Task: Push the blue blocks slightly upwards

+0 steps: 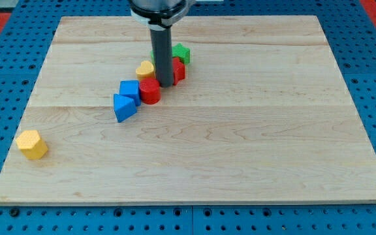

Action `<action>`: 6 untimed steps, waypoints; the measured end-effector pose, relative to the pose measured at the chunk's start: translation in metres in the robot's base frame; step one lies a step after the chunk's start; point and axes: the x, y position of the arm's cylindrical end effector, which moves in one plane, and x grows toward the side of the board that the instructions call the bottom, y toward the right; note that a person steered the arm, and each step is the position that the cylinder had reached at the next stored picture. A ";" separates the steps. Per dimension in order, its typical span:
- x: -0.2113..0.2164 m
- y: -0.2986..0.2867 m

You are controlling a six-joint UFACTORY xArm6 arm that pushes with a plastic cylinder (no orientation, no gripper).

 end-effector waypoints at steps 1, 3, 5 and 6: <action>0.005 -0.018; 0.089 0.023; 0.100 -0.075; 0.084 -0.075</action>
